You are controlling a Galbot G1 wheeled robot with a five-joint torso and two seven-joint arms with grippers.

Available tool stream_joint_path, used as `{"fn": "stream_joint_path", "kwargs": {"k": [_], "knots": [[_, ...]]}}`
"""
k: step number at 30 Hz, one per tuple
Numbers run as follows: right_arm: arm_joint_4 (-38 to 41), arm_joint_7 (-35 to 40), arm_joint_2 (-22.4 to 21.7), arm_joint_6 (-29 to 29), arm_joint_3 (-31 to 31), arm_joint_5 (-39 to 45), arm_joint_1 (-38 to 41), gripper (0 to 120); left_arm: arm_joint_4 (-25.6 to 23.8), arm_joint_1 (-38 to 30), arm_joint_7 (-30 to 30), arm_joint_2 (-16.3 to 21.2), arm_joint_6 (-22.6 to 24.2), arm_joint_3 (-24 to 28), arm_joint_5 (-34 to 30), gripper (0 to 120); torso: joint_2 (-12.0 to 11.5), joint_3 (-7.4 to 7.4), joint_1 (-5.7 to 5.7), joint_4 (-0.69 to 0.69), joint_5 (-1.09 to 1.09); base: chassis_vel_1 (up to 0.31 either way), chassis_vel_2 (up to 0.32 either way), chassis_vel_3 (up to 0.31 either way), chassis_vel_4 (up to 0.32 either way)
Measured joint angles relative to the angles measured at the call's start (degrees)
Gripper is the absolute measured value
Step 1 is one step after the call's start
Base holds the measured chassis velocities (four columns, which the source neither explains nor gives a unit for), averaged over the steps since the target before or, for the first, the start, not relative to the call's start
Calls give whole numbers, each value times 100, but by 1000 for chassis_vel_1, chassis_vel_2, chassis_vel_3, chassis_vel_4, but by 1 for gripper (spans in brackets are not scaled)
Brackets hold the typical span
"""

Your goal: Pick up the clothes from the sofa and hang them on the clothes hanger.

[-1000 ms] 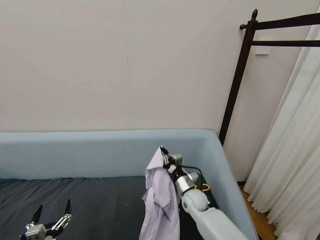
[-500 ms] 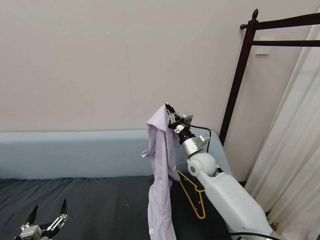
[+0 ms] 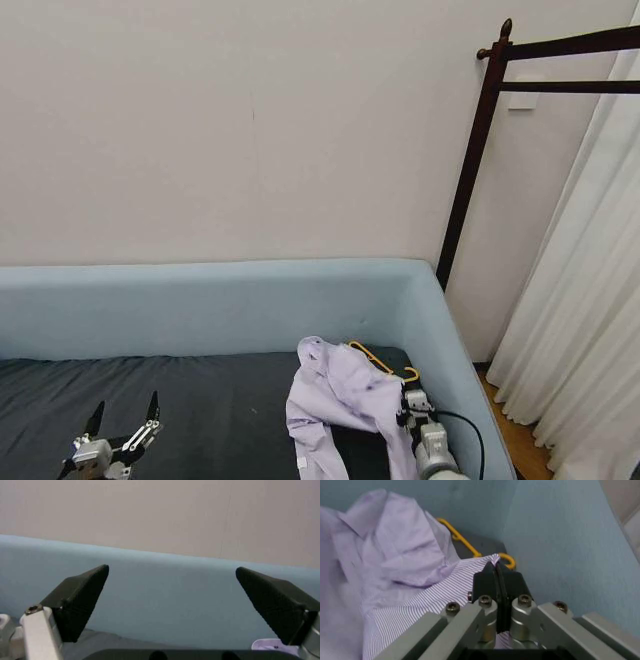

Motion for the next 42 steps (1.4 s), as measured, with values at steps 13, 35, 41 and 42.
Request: {"fn": "stream_joint_path", "kwargs": {"k": [13, 35, 41, 42], "knots": [[1258, -14, 63, -137, -16, 836, 171, 34, 145, 50, -5, 99, -51, -224, -94, 100, 1, 0, 0, 1, -2, 0, 0, 0, 0], [-4351, -1317, 2473, 1575, 310, -1535, 2683, 100, -170, 508, 3, -11, -84, -573, 30, 100, 0, 1, 1, 3, -1, 0, 0, 0, 0], [-4907, -1741, 2507, 1625, 528, -1644, 2720, 100, -158, 548, 1, 2, -128, -692, -27, 100, 0, 0, 1, -1, -2, 0, 0, 0, 0], [-4970, -1795, 2501, 1577, 565, -1651, 2687, 98, -158, 536, 1, -1, -128, -693, -28, 100, 0, 1, 1, 0, -1, 0, 0, 0, 0]]}}
